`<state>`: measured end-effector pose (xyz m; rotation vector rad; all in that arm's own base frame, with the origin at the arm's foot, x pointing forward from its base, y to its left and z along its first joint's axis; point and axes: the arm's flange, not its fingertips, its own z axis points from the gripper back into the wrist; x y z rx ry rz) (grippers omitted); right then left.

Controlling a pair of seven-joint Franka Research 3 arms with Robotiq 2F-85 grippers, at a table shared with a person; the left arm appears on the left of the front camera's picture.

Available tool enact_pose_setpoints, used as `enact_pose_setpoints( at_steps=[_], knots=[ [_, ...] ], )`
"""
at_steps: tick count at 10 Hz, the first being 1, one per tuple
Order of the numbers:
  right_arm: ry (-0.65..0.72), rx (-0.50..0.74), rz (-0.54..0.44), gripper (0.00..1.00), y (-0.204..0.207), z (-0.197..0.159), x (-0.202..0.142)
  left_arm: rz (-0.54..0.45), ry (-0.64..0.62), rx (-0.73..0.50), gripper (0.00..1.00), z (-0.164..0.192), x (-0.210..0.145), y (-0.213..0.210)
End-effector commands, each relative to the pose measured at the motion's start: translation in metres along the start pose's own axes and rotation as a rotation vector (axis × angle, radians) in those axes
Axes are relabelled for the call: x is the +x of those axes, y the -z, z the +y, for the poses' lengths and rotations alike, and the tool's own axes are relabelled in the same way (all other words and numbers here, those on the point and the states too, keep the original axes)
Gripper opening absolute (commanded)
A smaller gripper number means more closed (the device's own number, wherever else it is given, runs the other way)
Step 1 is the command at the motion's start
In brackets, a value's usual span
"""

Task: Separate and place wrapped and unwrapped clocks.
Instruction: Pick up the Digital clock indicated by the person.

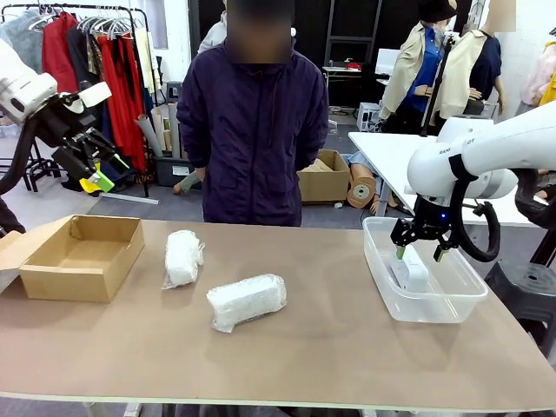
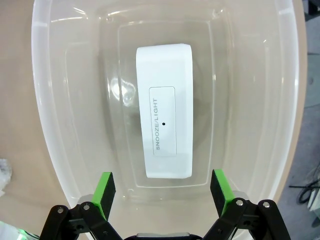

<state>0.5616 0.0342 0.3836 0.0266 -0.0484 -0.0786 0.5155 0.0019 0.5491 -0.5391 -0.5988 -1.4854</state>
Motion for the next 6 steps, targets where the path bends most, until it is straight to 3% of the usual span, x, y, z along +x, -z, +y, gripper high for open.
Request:
enact_pose_setpoints(
  at_steps=[1,2,5,6],
  knots=[
    [-0.007,-0.007,-0.014,1.0,-0.001,0.0,0.0,-0.001,0.005,0.0,1.0,-0.002,0.001,-0.001],
    [0.0,0.0,0.0,1.0,0.0,0.0,0.0,-0.001,0.005,0.0,1.0,-0.002,0.001,-0.001],
    [-0.282,0.002,-0.106,1.0,-0.051,-0.01,-0.005,-0.001,0.005,0.0,1.0,-0.002,0.001,-0.001],
    [-0.459,-0.008,-0.1,1.0,-0.075,-0.014,-0.01,-0.001,0.005,0.0,1.0,-0.002,0.001,-0.001]
  ],
)
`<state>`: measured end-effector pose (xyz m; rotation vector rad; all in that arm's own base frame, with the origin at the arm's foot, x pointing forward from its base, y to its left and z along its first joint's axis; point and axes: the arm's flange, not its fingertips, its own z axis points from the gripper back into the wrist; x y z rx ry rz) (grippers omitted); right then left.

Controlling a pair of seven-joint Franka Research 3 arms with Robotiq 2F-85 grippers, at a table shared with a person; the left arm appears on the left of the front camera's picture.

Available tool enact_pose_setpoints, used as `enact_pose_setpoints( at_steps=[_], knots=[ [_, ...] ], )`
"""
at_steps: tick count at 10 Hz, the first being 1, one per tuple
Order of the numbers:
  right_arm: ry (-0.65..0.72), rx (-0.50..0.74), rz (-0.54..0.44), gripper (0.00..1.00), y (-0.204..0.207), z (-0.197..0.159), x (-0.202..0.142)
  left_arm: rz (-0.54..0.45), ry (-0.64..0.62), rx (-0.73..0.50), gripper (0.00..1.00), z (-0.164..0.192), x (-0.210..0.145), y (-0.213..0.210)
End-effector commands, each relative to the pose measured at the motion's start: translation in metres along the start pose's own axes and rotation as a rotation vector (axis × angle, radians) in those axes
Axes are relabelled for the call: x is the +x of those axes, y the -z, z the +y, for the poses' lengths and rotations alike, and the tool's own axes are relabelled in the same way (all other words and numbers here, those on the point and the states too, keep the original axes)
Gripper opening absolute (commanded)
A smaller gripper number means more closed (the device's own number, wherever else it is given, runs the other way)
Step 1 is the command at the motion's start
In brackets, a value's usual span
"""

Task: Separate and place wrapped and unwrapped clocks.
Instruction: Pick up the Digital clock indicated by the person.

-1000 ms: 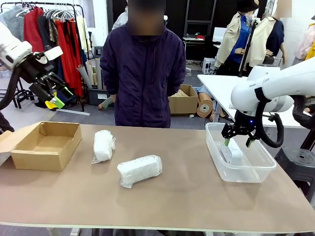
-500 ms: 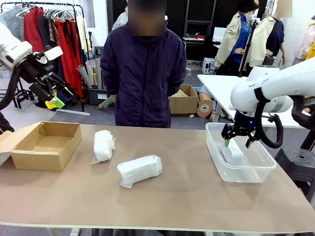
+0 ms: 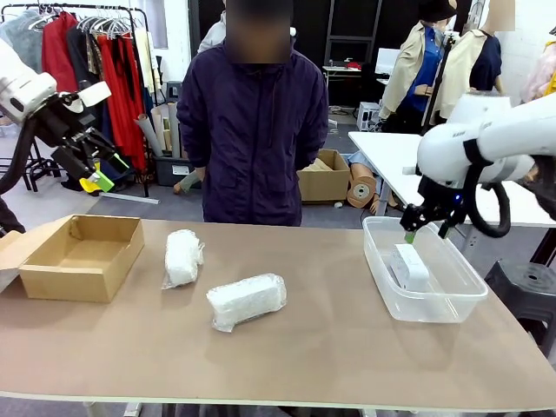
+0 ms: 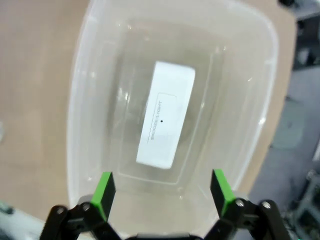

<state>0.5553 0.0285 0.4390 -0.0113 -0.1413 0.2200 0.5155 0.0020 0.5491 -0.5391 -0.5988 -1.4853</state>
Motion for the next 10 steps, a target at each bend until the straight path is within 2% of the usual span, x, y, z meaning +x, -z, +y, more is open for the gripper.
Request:
enact_pose_setpoints(
  at_steps=[1,4,5,6,8,10],
  knots=[
    [-0.284,0.052,-0.031,1.0,-0.036,-0.005,-0.011,-0.001,0.005,0.0,1.0,-0.002,0.001,-0.001],
    [-0.614,0.097,-0.148,1.0,-0.091,0.005,-0.025,-0.001,0.005,0.0,1.0,-0.002,0.001,-0.001],
    [-0.711,0.133,-0.241,1.0,-0.108,0.006,-0.031,-0.001,0.005,0.0,1.0,-0.002,0.001,-0.001],
    [-0.848,0.216,-0.288,1.0,-0.124,0.003,-0.038,-0.001,0.005,0.0,1.0,-0.002,0.001,-0.001],
    [-1.022,0.355,-0.357,1.0,-0.142,0.002,-0.046,-0.001,0.005,0.0,1.0,-0.002,0.001,-0.001],
    [-1.192,0.439,-0.404,1.0,-0.15,0.005,-0.049,-0.001,0.005,0.0,1.0,-0.002,0.001,-0.001]
  ],
)
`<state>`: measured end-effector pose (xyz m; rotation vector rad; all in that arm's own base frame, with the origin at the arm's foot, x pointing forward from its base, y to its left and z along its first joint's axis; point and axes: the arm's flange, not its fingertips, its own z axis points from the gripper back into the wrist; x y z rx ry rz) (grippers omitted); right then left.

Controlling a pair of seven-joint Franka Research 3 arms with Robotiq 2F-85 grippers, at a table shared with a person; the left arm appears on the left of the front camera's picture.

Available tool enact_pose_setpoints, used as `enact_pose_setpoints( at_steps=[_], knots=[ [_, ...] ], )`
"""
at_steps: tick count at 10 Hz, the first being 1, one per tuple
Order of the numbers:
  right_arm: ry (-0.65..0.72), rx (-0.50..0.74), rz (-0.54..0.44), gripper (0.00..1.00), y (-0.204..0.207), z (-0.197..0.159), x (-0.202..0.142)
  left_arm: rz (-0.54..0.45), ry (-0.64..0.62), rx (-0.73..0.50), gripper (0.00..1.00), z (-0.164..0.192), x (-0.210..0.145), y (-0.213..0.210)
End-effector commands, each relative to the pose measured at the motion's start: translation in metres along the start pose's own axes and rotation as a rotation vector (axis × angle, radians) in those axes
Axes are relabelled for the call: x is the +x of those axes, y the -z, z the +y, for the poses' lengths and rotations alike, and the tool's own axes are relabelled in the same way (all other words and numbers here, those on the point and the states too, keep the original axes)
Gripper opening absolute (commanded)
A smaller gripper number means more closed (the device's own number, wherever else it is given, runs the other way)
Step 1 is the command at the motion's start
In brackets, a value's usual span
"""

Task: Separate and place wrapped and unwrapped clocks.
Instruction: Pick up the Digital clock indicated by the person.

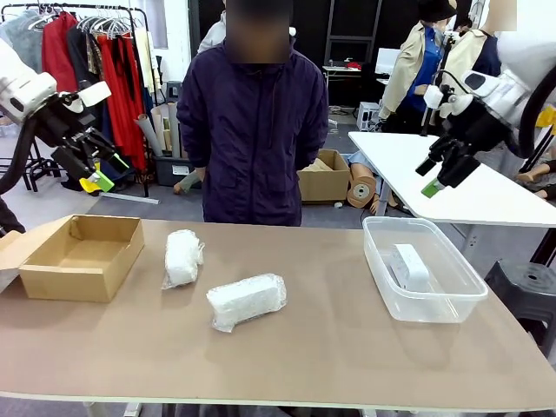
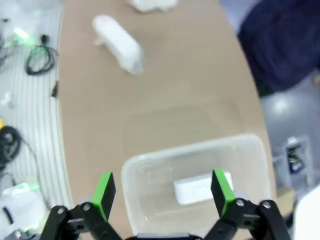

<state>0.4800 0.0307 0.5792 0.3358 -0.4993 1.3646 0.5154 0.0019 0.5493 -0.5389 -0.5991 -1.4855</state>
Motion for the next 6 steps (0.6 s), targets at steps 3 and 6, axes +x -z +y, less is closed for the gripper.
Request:
enact_pose_setpoints(
  at_steps=[3,6],
  knots=[
    [-0.179,0.092,-0.154,1.0,-0.013,-0.016,-0.001,-0.001,0.005,0.0,1.0,-0.002,0.001,-0.001],
    [-0.146,0.113,-0.325,1.0,-0.02,-0.031,-0.012,-0.001,0.005,0.0,1.0,-0.002,0.001,-0.001]
  ],
)
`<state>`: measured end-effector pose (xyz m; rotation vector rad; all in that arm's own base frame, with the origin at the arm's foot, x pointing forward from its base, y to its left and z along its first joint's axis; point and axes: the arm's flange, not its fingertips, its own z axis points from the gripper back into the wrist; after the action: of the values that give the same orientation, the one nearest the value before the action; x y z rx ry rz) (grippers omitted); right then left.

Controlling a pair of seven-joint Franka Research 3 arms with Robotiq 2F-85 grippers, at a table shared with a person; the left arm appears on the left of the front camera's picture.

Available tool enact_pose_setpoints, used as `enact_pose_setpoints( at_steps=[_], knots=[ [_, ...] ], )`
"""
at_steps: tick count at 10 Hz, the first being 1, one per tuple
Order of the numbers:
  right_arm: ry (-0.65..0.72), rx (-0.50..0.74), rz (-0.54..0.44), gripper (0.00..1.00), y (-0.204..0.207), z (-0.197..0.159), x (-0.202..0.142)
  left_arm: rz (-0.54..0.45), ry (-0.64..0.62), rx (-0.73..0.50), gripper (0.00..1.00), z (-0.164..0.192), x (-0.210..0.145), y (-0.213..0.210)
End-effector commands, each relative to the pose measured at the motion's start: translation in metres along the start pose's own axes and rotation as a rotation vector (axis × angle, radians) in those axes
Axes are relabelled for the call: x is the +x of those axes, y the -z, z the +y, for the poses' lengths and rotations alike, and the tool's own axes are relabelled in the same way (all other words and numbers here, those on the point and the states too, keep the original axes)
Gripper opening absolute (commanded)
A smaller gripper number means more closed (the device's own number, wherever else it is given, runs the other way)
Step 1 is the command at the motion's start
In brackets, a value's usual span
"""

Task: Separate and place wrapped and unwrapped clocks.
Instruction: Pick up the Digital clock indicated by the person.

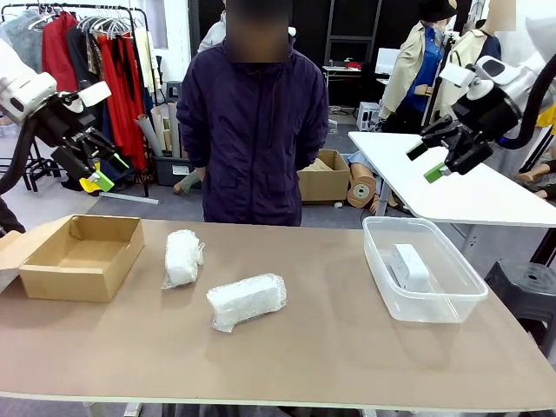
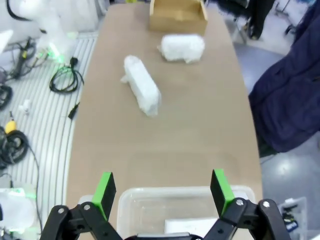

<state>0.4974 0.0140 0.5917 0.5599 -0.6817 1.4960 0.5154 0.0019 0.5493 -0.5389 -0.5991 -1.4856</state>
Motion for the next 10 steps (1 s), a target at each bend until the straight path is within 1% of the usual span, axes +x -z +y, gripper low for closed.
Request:
enact_pose_setpoints(
  at_steps=[1,3,4,5,10],
  knots=[
    [0.025,0.03,-0.101,1.0,-0.006,-0.016,-0.013,-0.001,0.005,0.0,1.0,-0.002,0.001,-0.001],
    [0.074,0.053,-0.126,1.0,-0.003,-0.03,-0.009,-0.001,0.005,0.0,1.0,-0.002,0.001,-0.001],
    [0.109,0.041,-0.137,1.0,-0.002,-0.034,-0.003,-0.001,0.005,0.0,1.0,-0.002,0.001,-0.001],
    [0.058,0.037,-0.094,1.0,0.001,-0.018,-0.019,-0.001,0.005,0.0,1.0,-0.002,0.001,-0.001],
    [0.058,0.037,-0.094,1.0,0.001,-0.018,-0.019,-0.001,0.005,0.0,1.0,-0.002,0.001,-0.001]
  ],
)
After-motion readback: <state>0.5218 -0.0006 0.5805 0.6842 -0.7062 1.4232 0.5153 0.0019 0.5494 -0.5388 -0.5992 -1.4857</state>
